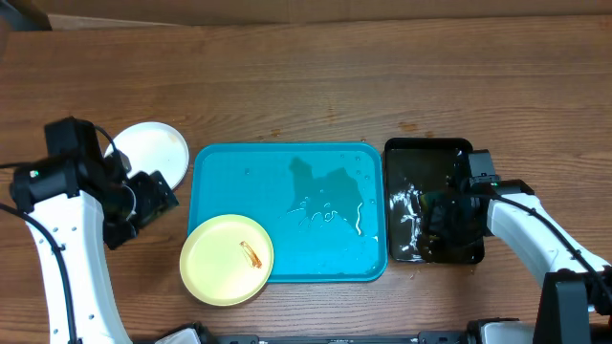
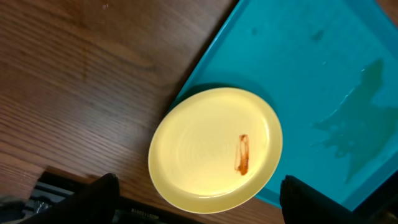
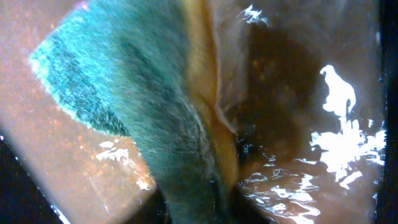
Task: Clean dirty plates on tray and stack at the side
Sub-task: 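Release the stacked plate and withdraw the left gripper, then move the left gripper to the yellow plate rim on the tray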
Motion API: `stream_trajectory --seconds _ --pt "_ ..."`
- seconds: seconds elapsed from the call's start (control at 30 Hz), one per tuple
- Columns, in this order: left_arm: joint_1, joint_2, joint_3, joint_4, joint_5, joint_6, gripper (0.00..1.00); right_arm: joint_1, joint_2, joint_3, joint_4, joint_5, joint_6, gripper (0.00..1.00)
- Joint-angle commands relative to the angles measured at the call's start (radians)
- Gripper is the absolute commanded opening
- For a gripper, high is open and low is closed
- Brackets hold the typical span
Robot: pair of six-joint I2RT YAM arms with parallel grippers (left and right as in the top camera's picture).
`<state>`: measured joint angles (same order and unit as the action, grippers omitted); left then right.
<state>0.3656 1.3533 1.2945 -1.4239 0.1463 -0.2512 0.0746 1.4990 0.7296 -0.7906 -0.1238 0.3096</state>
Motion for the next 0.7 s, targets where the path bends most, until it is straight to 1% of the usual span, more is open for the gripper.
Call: stream_trajectory --seconds 0.0,0.03,0.07,0.1,0.13,0.17,0.2,0.23,0.27,0.3,0.33,0.37,0.43,0.47,0.67 --pt "-0.007 -0.035 -0.097 0.025 0.005 0.036 0.83 0.004 0.0 -0.004 0.018 0.0 0.0 0.73" --pt "-0.007 -0.035 -0.123 0.038 0.008 0.037 0.83 0.004 0.0 -0.004 0.024 0.0 0.0 0.52" --pt "-0.007 -0.034 -0.154 0.057 0.014 0.038 0.83 0.004 0.0 -0.004 0.033 -0.001 -0.001 0.21" --pt "-0.007 -0.034 -0.182 0.074 0.021 0.039 0.82 0.004 0.0 -0.004 0.04 -0.001 -0.003 0.07" --pt "-0.007 -0.034 -0.206 0.091 0.031 0.04 0.82 0.004 0.0 -0.004 0.047 -0.001 -0.003 0.04" --pt "-0.007 -0.034 -0.231 0.115 0.068 0.048 0.81 0.004 0.0 -0.004 0.05 -0.001 -0.003 0.06" --pt "-0.007 -0.034 -0.246 0.13 0.1 0.067 0.8 0.004 0.0 -0.004 0.051 -0.001 -0.003 0.29" --pt "-0.007 -0.034 -0.26 0.143 0.113 0.072 0.79 0.004 0.0 -0.004 0.051 -0.001 -0.003 0.67" --pt "-0.007 -0.034 -0.271 0.152 0.113 0.072 0.79 0.004 0.0 -0.004 0.05 -0.001 -0.003 0.84" --pt "-0.007 -0.034 -0.28 0.162 0.113 0.072 0.78 0.004 0.0 -0.004 0.048 -0.001 -0.003 0.95" --pt "-0.007 -0.034 -0.285 0.168 0.113 0.072 0.75 0.004 0.0 -0.004 0.048 -0.001 -0.003 0.99" --pt "-0.007 -0.034 -0.29 0.173 0.113 0.072 0.73 0.004 0.0 -0.004 0.048 -0.001 -0.003 1.0" --pt "-0.007 -0.033 -0.297 0.175 0.115 0.071 0.63 0.004 0.0 -0.004 0.048 -0.001 -0.003 1.0" --pt "-0.007 -0.033 -0.302 0.177 0.117 0.069 0.62 0.004 0.0 -0.004 0.048 -0.001 -0.003 1.0" --pt "-0.007 -0.033 -0.351 0.211 0.087 0.005 0.7 0.004 0.0 -0.004 0.05 -0.001 -0.003 1.0"
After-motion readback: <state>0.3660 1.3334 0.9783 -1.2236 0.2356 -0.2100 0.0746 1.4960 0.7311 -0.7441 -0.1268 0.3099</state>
